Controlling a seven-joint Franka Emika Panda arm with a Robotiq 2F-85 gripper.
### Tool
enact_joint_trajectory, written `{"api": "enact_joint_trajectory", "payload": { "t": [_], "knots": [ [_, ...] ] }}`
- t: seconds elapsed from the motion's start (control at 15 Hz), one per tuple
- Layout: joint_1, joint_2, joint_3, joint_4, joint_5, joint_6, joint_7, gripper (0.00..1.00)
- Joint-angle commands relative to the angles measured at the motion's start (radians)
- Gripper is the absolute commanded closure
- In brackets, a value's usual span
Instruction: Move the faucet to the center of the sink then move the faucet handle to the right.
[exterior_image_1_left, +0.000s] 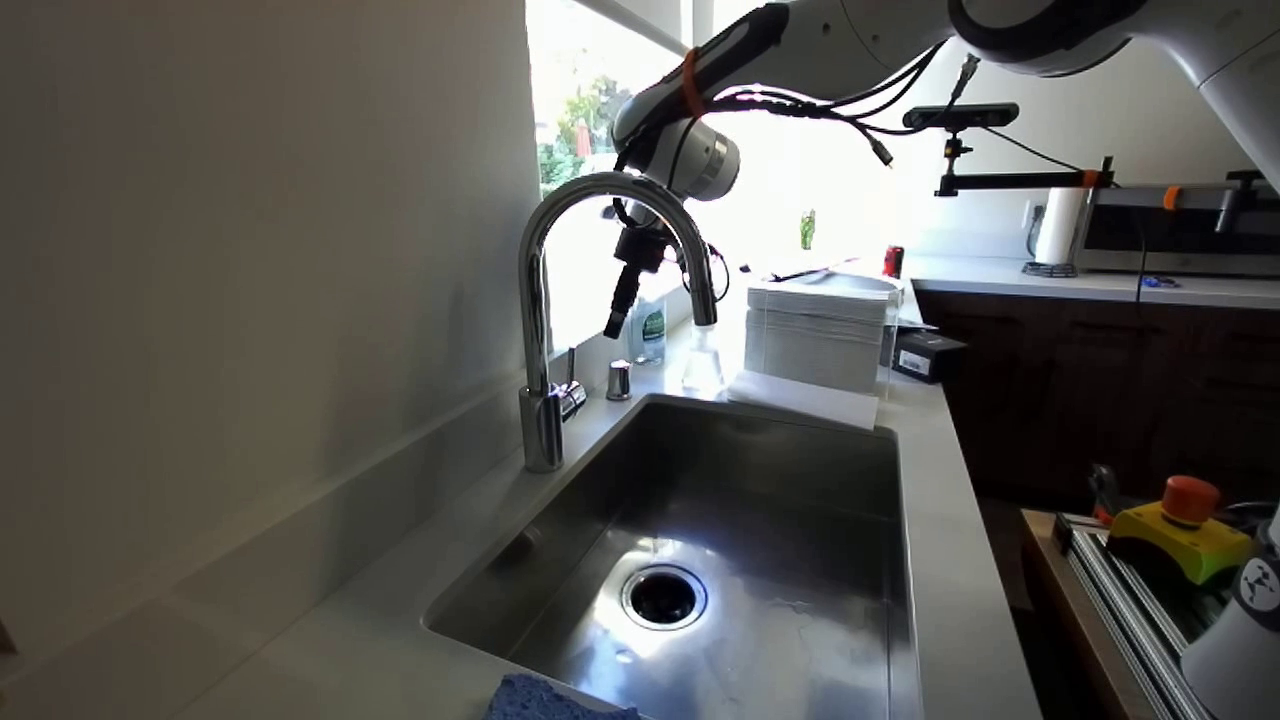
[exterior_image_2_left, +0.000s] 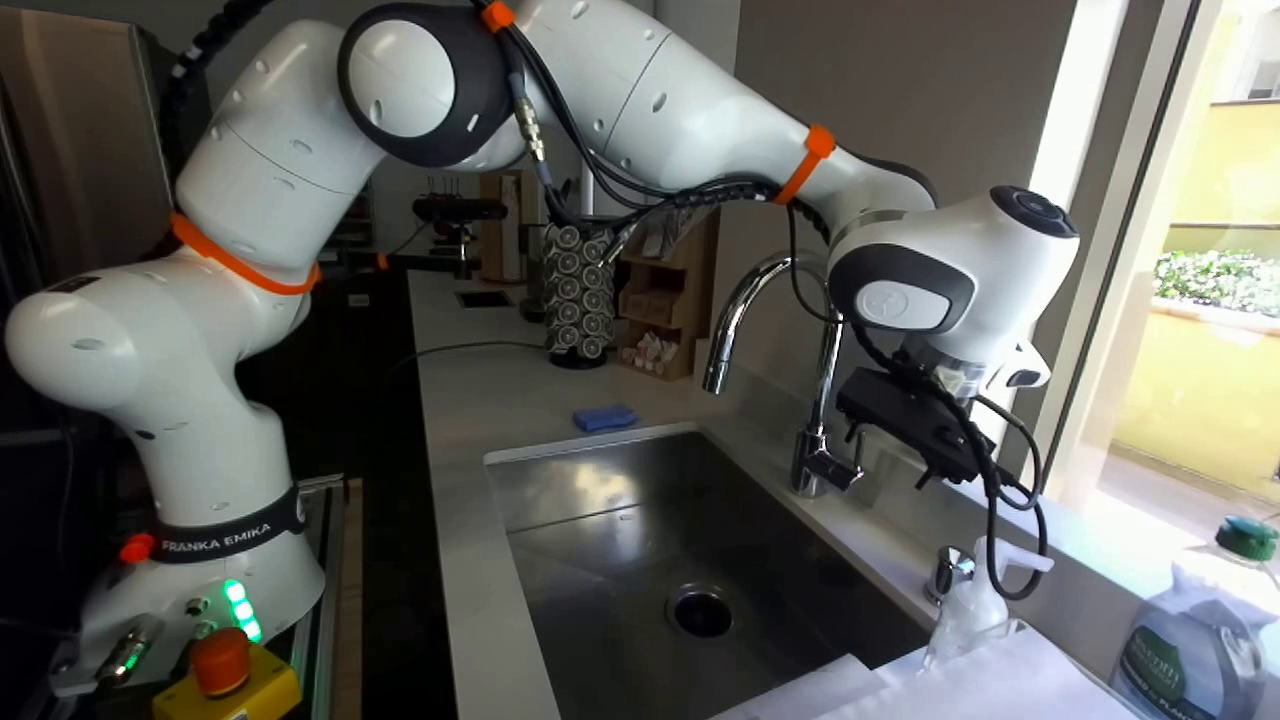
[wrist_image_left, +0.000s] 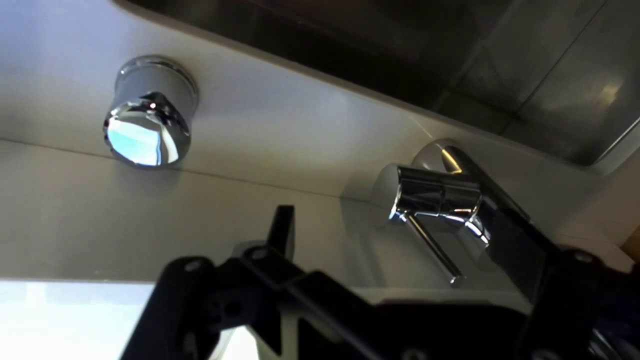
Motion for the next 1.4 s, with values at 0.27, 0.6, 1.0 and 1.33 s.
{"api": "enact_joint_trajectory", "payload": {
  "t": [0.27, 0.6, 1.0, 1.33],
  "knots": [
    [0.006, 0.005, -0.017, 0.071, -0.168, -0.132, 0.002, 0.00],
    [0.004, 0.018, 0.005, 0.120, -0.167, -0.136, 0.003, 0.00],
    [0.034, 0.024, 0.042, 0.153, -0.155, -0.126, 0.010, 0.00],
    [0.060, 0.059, 0.045, 0.175, -0.170, -0.112, 0.027, 0.00]
  ]
}}
